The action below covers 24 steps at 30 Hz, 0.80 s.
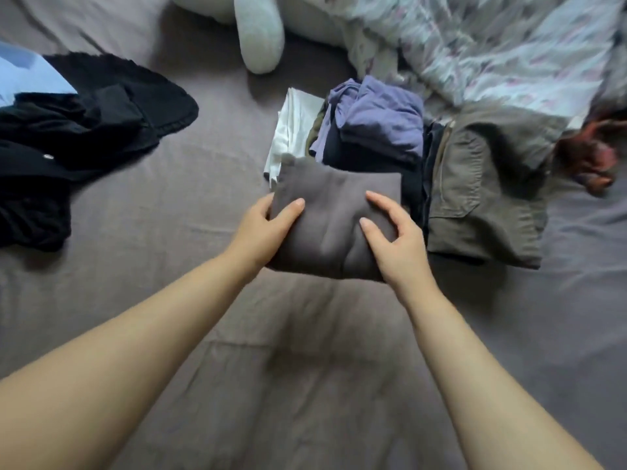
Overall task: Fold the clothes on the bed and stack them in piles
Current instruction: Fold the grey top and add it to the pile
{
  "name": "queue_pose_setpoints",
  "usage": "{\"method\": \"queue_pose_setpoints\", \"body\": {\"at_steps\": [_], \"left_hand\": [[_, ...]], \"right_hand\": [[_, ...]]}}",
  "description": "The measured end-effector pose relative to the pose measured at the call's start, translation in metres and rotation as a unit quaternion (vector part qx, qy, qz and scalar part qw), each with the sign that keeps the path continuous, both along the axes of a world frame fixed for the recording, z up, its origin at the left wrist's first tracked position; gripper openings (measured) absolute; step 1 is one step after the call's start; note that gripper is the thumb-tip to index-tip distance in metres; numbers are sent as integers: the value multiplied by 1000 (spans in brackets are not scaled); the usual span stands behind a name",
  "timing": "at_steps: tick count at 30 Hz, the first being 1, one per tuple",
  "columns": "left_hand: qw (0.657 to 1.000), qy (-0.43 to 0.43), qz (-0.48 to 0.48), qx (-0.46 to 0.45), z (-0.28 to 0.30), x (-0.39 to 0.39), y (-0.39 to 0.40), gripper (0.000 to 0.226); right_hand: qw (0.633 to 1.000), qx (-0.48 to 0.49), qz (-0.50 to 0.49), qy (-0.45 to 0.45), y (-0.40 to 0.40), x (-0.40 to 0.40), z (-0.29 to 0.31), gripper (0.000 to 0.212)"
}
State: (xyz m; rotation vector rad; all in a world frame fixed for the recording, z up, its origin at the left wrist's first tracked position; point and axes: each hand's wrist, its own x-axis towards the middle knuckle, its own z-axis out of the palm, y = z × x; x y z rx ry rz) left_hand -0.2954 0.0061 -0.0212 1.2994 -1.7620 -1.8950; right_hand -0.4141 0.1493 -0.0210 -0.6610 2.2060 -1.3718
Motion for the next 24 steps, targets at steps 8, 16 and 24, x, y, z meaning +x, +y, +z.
{"method": "queue_pose_setpoints", "body": {"at_steps": [8,16,24], "left_hand": [[992,93,83,5,23,-184,-77,21],[991,-51,114,-42,-69,-209,-70,21],[966,-1,201,-162,-62,-186,-85,13]], "right_hand": [[993,8,-33,113,-64,-188,36,41],[960,251,108,53,-69,-194,-47,54],[933,168,54,314,-74,-157,-35,39]]}}
